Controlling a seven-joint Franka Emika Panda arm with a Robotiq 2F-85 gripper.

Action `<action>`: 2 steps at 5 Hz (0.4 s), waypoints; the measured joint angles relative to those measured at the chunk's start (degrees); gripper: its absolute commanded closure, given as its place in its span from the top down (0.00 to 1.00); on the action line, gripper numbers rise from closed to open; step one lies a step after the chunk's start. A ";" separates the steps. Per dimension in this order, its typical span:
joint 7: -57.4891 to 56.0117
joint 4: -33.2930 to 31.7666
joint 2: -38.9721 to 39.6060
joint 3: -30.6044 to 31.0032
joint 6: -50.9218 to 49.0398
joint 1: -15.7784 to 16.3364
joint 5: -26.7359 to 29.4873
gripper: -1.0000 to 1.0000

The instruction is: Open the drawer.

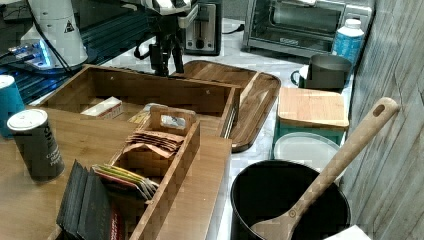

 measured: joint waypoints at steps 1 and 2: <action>0.00 -0.11 -0.27 0.00 -0.17 -0.03 0.00 1.00; 0.00 -0.11 -0.34 0.50 -0.17 -0.81 0.00 1.00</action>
